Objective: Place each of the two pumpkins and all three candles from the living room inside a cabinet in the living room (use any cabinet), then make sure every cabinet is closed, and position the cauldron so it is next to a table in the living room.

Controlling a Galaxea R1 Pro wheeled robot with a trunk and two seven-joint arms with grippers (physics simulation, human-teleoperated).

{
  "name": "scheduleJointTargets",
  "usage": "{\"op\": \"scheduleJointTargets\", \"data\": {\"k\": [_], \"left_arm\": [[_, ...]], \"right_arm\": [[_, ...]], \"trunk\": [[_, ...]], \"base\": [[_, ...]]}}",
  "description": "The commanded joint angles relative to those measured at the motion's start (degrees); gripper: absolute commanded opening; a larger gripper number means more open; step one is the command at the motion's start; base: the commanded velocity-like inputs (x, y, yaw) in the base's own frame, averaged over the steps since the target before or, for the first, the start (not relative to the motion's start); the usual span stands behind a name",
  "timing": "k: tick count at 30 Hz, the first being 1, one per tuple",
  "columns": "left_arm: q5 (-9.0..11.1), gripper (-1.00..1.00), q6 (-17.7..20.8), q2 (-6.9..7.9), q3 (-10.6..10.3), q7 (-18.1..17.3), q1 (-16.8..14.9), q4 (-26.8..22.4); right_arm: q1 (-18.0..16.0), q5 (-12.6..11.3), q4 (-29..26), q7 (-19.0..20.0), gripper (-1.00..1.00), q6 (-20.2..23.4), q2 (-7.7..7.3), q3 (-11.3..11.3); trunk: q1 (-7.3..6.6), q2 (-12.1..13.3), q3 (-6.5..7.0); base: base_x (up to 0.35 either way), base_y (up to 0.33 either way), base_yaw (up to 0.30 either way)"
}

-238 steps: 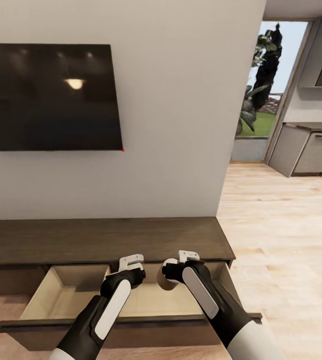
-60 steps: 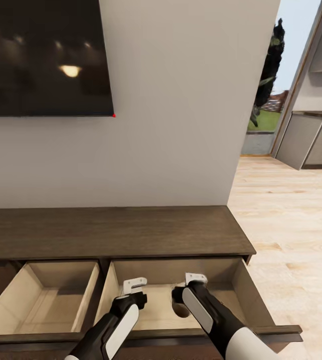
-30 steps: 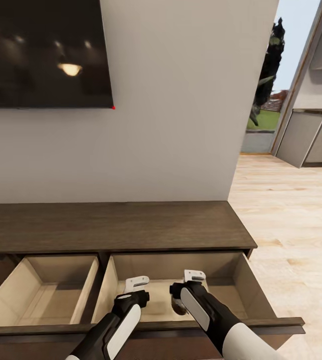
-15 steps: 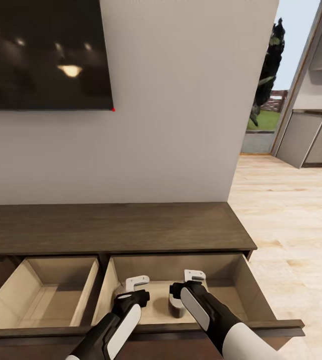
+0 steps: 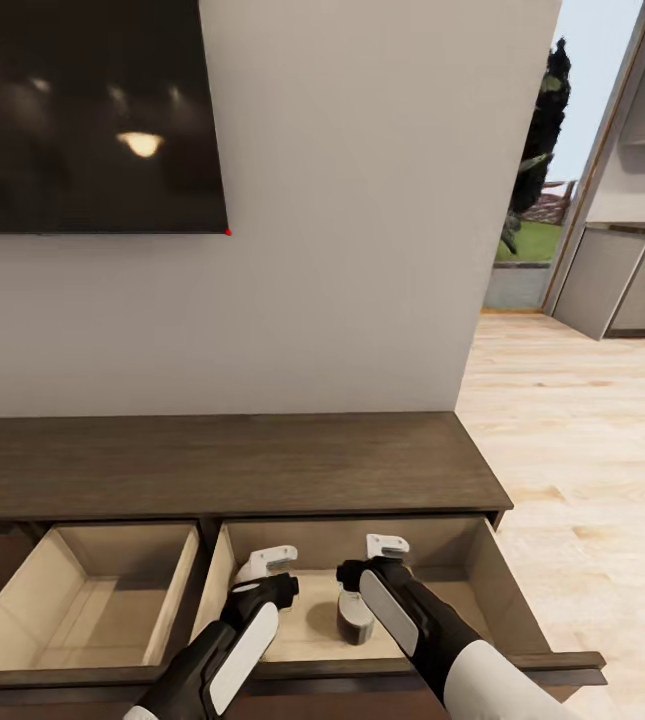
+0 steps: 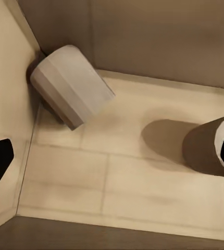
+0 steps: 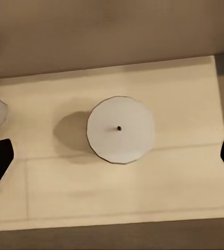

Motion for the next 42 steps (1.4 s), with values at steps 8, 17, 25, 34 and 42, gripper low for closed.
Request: {"op": "scheduleJointTargets", "data": {"k": [8, 17, 25, 34, 42], "left_arm": [[-0.5, 1.0, -2.5, 1.19, -1.8, -2.1, 0.9, -0.7], [-1.1, 1.0, -5.3, 1.57, -0.9, -5.0, 1.2, 2.2], [-1.1, 1.0, -6.7, 1.88, -0.7, -7.6, 1.2, 1.9], [-0.6, 1.0, -6.5, 2.24, -0.8, -21.2, 1.2, -2.0], [-0.9, 1.0, -6.5, 2.28, -0.9, -20.7, 1.2, -2.0]], "right_arm": [[-1.5, -0.4, 0.9, 2.1, 1.0, -2.5, 0.05, 0.6], [-1.4, -0.5, 2.9, 5.0, 1.0, -5.4, 0.06, 0.3], [-1.5, -0.4, 2.9, 7.5, 1.0, -6.6, -0.1, -0.7], [-1.7, -0.2, 0.8, 20.6, 1.0, 0.6, -5.32, -4.7], [-1.7, -0.1, 0.7, 19.8, 1.0, 1.3, -9.35, -8.3]], "trunk": [[-0.01, 0.0, -0.06], [-0.01, 0.0, -0.06], [-0.01, 0.0, -0.06], [-0.01, 0.0, -0.06], [-0.01, 0.0, -0.06]], "base": [[0.0, -0.002, 0.0], [0.0, 0.0, 0.0], [0.0, 0.0, 0.0], [0.0, 0.0, 0.0], [0.0, 0.0, 0.0]]}}
